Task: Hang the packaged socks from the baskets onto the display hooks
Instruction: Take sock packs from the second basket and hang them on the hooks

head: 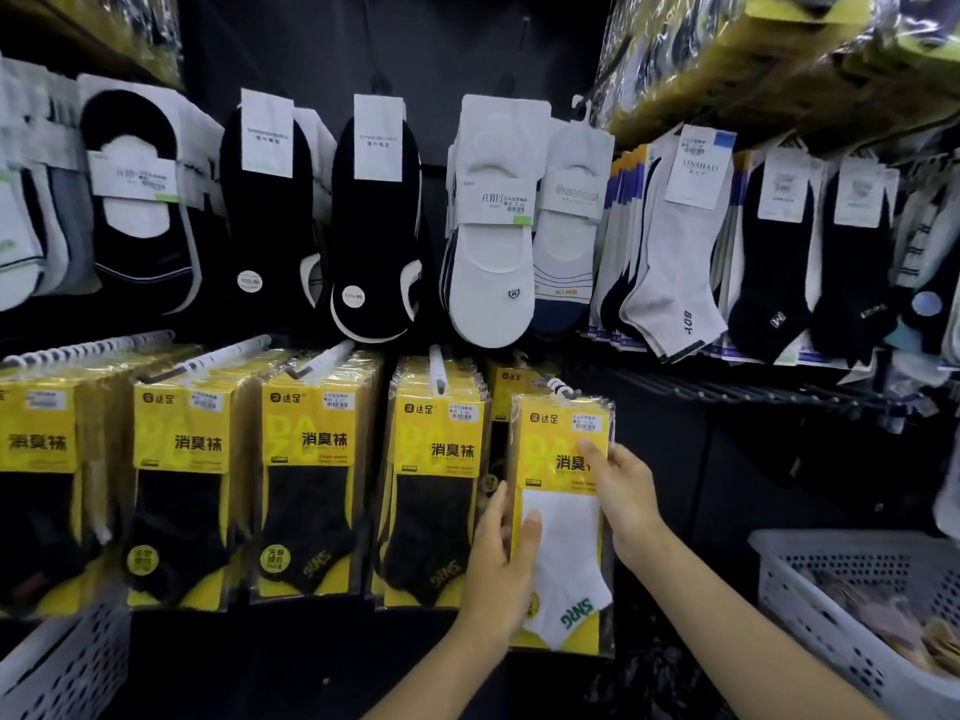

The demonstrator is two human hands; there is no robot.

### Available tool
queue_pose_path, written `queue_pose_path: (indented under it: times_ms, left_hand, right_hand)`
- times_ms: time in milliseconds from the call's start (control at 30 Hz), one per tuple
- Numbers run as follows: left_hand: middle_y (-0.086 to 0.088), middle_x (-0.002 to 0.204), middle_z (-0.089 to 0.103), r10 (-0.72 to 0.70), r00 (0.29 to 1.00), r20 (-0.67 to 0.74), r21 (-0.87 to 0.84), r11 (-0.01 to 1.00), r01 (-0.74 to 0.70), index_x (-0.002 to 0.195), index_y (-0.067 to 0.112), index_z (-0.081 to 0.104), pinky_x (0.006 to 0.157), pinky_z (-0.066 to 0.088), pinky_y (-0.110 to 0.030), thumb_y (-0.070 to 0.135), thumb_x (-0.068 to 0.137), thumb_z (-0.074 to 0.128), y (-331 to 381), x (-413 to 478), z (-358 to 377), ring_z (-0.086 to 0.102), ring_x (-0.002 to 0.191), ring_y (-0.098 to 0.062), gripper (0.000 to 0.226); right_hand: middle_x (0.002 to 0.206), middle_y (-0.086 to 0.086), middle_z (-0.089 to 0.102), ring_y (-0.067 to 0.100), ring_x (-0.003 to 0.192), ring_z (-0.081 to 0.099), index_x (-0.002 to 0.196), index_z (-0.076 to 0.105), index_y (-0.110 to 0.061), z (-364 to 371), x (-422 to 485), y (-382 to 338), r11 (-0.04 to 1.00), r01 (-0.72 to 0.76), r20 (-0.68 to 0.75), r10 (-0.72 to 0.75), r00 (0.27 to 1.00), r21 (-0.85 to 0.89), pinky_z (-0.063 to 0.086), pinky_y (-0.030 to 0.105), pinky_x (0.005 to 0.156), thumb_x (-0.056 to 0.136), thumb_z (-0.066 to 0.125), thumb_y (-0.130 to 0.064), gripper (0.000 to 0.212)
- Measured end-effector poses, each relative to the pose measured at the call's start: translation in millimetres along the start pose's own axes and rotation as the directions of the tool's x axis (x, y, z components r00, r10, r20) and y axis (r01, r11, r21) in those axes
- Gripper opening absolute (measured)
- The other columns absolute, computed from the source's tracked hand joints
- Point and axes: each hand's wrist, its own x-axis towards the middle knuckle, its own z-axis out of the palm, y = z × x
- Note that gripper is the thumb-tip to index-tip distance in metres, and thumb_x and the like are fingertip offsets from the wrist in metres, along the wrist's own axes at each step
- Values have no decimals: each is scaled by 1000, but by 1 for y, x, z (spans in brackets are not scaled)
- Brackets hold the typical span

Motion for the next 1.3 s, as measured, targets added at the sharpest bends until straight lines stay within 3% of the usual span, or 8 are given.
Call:
queue_pose_path:
  times_ms: [200,333,433,567,700,900,1067,1300]
  left_hand:
    - [16,151,23,-58,998,-18,-52,997,57,150,35,13,109,24,-26,48,96,38,-21,37,12,24,135,-2,61]
    - [12,155,21,-89,995,-48,-80,993,85,150,31,15,110,23,-25,45,97,36,-34,76,25,22,142,-8,59]
    - [9,157,20,-136,989,-49,-118,985,130,151,33,13,112,23,-30,46,98,34,-41,105,32,22,143,-12,58]
    - [6,159,14,-171,982,-86,-146,977,157,152,30,10,118,18,-37,47,98,32,-47,138,35,17,145,-17,60]
    - [6,160,11,-184,975,-123,-100,980,172,152,28,8,115,14,-31,45,99,30,-49,145,36,13,146,-15,60]
    - [5,160,12,-203,978,-43,86,975,206,152,27,8,115,13,-30,47,99,32,-70,111,19,14,146,-16,61]
    - [10,152,30,-260,952,163,256,943,214,148,28,23,108,29,-23,52,96,37,-98,45,-5,32,137,-9,60]
    - [20,121,53,-425,885,188,336,875,349,122,41,46,81,39,-2,40,96,49,-166,-99,-97,51,115,1,27]
  right_hand:
    - [91,13,72,24,88,68,83,68,-9,15,38,23,999,-43,-76,40,996,-32,55,39,84,85,69,-36,27]
    - [79,9,65,16,75,58,80,65,-3,24,77,45,996,-86,-157,82,984,-16,47,26,67,82,70,-43,40]
    - [75,3,61,18,75,56,81,64,-7,31,104,61,991,-131,-181,122,976,-39,44,30,68,81,71,-43,37]
    - [97,14,68,31,92,63,91,68,-4,30,125,85,965,-249,-234,224,946,-86,52,42,88,85,69,-30,27]
    - [101,17,69,33,97,63,90,66,-6,22,119,109,955,-291,-268,265,926,-61,51,45,92,87,68,-19,14]
    - [99,8,66,25,98,62,96,63,-10,0,66,114,948,-260,-138,237,962,-186,50,42,93,92,62,-22,12]
    - [97,9,67,21,92,62,100,64,-8,-23,-10,127,885,-246,22,277,961,-396,45,28,81,92,62,-16,12]
    - [95,3,63,12,87,58,97,60,-15,-27,-139,185,728,-340,245,568,786,-594,43,12,64,93,58,-11,7]
